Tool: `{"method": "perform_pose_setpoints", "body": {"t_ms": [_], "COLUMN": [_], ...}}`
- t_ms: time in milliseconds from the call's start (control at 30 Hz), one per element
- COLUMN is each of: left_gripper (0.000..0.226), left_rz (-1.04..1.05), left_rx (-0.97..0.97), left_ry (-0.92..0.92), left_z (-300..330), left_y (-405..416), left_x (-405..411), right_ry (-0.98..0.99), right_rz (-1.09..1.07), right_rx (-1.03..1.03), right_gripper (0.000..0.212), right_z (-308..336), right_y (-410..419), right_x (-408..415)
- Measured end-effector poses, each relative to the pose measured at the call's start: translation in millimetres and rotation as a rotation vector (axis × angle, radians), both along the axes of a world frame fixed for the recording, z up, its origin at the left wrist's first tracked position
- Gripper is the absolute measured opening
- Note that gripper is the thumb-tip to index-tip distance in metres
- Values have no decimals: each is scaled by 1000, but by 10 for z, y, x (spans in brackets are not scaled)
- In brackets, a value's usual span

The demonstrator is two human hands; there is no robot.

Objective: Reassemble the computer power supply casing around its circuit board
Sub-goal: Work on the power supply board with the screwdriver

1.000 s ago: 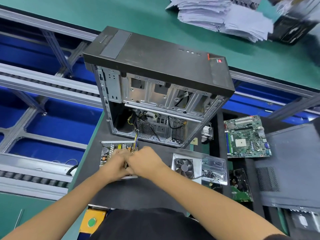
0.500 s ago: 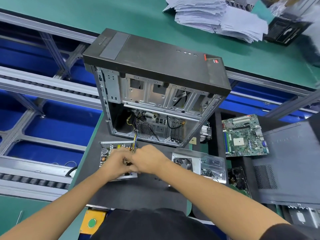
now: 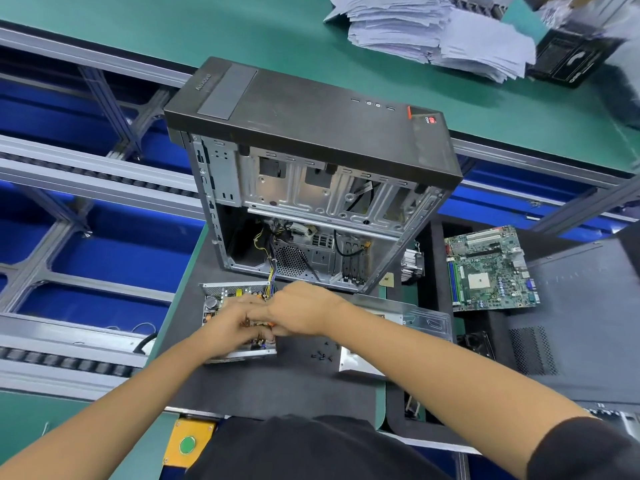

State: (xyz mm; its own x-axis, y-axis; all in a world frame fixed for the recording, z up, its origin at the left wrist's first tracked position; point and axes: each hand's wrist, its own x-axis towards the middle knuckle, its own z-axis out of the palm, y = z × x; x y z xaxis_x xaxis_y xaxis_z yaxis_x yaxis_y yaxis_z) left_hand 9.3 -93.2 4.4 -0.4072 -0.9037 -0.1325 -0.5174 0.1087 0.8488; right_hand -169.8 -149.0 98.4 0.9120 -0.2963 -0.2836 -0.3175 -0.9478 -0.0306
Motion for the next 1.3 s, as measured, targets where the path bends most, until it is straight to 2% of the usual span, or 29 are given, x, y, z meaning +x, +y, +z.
{"method": "perform_pose_setpoints", "body": {"t_ms": [100, 233, 400, 467, 567, 700, 800, 900, 1033, 1200, 1300], "left_gripper": [46, 24, 49, 32, 3, 9, 26, 32, 31, 33, 24], "left_rz": [100, 25, 19, 10, -23, -22, 4, 63, 42, 16, 50], "left_rx": [69, -60, -93, -84, -49, -39, -41, -21, 19, -72, -111], "left_ry": [-52, -94, -148, -137, -134, -287, -229, -84, -25, -56, -21], "left_z": [-28, -40, -68, -88, -119, -142, -91, -32, -9, -81, -115], "left_y": [-44, -111, -116, -111, -101, -115, -128, -147, -141, -48, 42], "left_x": [7, -38, 25, 46, 72, 3, -35, -40, -28, 28, 47], "right_ry": [-18, 43, 37, 30, 81, 111, 112, 76, 72, 81, 41], "right_rz": [-116, -148, -87, 20, 200, 315, 376, 419, 438, 403, 344], "right_rx": [4, -5, -48, -16, -24, -94, -136, -145, -124, -136, -89], "right_gripper": [37, 33, 35, 44, 38, 24, 21, 23, 25, 21, 15], "right_z": [-39, -77, -118, -84, -23, -73, -49, -40, -44, -41, -27], "right_y": [-34, -60, -73, -111, -205, -203, -238, -271, -256, -218, -187], "right_x": [24, 59, 100, 79, 36, 55, 57, 23, 21, 78, 115]}}
